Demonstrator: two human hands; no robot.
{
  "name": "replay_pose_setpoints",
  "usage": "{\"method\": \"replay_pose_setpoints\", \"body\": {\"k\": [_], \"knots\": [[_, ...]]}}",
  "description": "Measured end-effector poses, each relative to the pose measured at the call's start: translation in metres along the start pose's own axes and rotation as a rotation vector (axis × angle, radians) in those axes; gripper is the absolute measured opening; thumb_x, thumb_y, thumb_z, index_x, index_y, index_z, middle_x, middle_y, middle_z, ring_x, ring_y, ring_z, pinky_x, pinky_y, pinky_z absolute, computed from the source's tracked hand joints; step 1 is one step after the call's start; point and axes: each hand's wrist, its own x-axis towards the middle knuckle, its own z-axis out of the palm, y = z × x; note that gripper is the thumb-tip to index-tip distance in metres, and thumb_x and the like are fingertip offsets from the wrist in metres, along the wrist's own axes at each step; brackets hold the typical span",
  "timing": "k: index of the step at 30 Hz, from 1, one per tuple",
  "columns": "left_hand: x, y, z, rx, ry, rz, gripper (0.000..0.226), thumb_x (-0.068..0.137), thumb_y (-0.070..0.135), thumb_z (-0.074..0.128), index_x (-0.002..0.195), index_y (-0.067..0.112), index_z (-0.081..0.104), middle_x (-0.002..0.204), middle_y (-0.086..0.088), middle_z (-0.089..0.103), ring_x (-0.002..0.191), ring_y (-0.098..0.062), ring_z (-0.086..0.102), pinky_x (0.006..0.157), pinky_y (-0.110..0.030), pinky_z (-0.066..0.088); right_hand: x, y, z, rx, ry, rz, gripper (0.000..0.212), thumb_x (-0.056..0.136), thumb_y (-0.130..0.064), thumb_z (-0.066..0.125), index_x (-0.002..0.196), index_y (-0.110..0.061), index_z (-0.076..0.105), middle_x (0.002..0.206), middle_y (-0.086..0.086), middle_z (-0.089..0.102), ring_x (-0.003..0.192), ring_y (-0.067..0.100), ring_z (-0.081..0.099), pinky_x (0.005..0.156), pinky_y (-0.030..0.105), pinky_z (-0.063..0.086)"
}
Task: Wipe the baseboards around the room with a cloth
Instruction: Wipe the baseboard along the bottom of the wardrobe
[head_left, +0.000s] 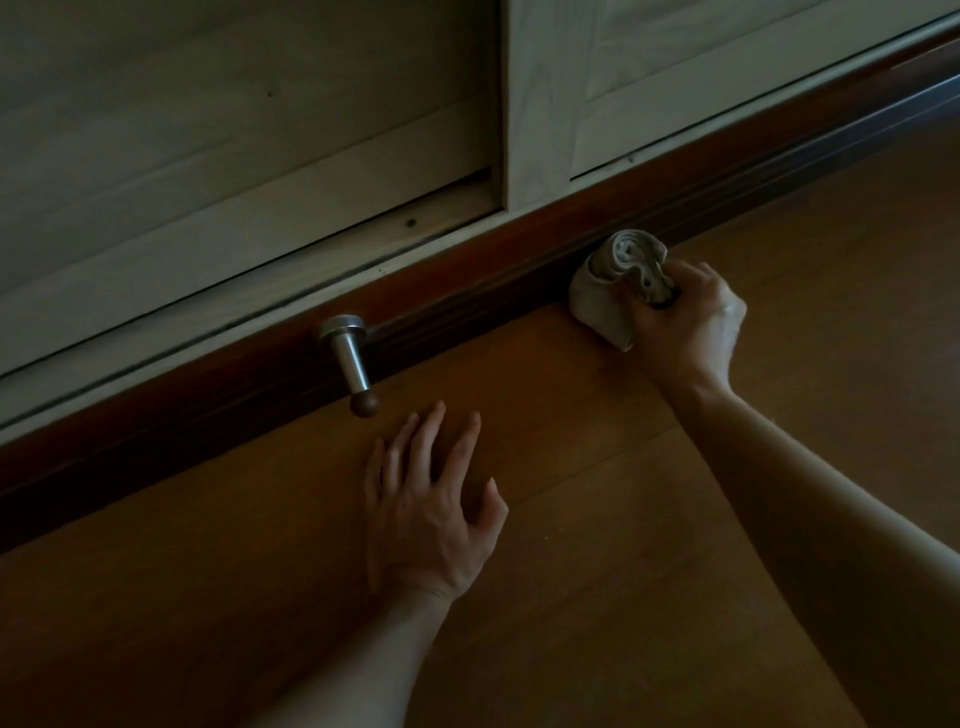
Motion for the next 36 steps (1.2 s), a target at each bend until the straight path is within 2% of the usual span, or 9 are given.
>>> {"method": "replay_pose_setpoints", "body": {"k": [5,9,13,19,23,25,30,33,36], "knots": [[0.000,0.000,-0.001,-0.005,-0.010,-0.002,0.062,0.088,0.055,0.043,0.147,0.036,0.049,0.157,-0.002,0.041,0.145,-0.026,0.034,0.117,-0.056,0.027,0.001,0.000,-0.001,0.031,0.063,0.056,0.029,0.089,-0.041,0.064,0.102,-0.015,0.070,0.101,0.000,0.064,0.095,0.016,0.057,0.070,0.016,0.029],[-0.001,0.000,-0.001,-0.001,-0.004,0.002,0.062,0.088,0.055,0.043,0.147,0.036,0.048,0.157,-0.002,0.040,0.144,-0.026,0.035,0.117,-0.055,0.027,0.002,-0.002,-0.003,0.012,0.026,0.028,0.025,0.090,-0.038,0.064,0.101,-0.016,0.070,0.099,0.000,0.064,0.093,0.016,0.057,0.073,0.020,0.031],[0.000,0.000,-0.001,0.006,-0.009,0.001,0.062,0.088,0.055,0.043,0.147,0.035,0.048,0.157,-0.002,0.040,0.145,-0.027,0.034,0.118,-0.055,0.026,0.003,-0.003,-0.006,0.042,0.071,0.129,0.027,0.089,-0.035,0.064,0.103,-0.013,0.070,0.103,0.004,0.064,0.098,0.021,0.059,0.081,0.035,0.046],[-0.001,0.000,0.000,0.006,0.016,0.001,0.062,0.087,0.054,0.045,0.146,0.035,0.049,0.155,-0.003,0.043,0.142,-0.027,0.038,0.116,-0.055,0.028,-0.045,-0.041,0.022,0.107,-0.120,-0.126,0.019,0.088,-0.028,0.069,0.101,-0.014,0.071,0.099,-0.002,0.061,0.087,0.013,0.058,0.074,0.031,0.050],[-0.001,-0.001,0.002,0.011,0.020,0.004,0.062,0.087,0.054,0.045,0.146,0.036,0.049,0.155,-0.002,0.042,0.142,-0.027,0.037,0.116,-0.055,0.028,-0.045,-0.041,0.025,0.115,-0.060,-0.043,0.020,0.088,-0.025,0.070,0.105,-0.014,0.071,0.102,-0.001,0.064,0.095,0.017,0.060,0.088,0.045,0.051],[-0.001,0.000,0.001,0.027,0.014,0.002,0.062,0.088,0.054,0.044,0.146,0.035,0.049,0.155,-0.002,0.042,0.142,-0.027,0.037,0.116,-0.055,0.028,-0.051,-0.042,0.028,0.136,-0.032,0.003,0.020,0.088,-0.026,0.069,0.105,-0.016,0.070,0.101,-0.002,0.061,0.094,0.018,0.059,0.089,0.048,0.050],[-0.001,0.001,-0.002,0.013,0.036,0.014,0.061,0.087,0.053,0.045,0.144,0.032,0.053,0.153,-0.005,0.046,0.138,-0.028,0.038,0.115,-0.056,0.030,-0.070,-0.060,0.038,0.153,-0.172,-0.157,0.030,0.089,-0.036,0.065,0.110,-0.014,0.069,0.102,-0.002,0.060,0.089,0.013,0.058,0.080,0.040,0.053],[0.000,0.000,-0.002,0.004,0.027,0.011,0.061,0.087,0.054,0.045,0.144,0.032,0.054,0.153,-0.004,0.045,0.137,-0.029,0.040,0.113,-0.056,0.032,-0.061,-0.055,0.036,0.116,-0.164,-0.175,0.027,0.089,-0.033,0.069,0.110,-0.015,0.069,0.102,-0.003,0.061,0.091,0.013,0.059,0.079,0.037,0.052],[0.001,-0.001,-0.004,0.010,-0.011,0.010,0.062,0.088,0.055,0.041,0.145,0.034,0.052,0.155,-0.002,0.043,0.141,-0.028,0.038,0.115,-0.056,0.030,-0.042,-0.037,0.022,0.093,-0.097,-0.105,0.023,0.089,-0.028,0.069,0.107,-0.014,0.070,0.104,0.001,0.063,0.095,0.019,0.060,0.081,0.036,0.049]]}}
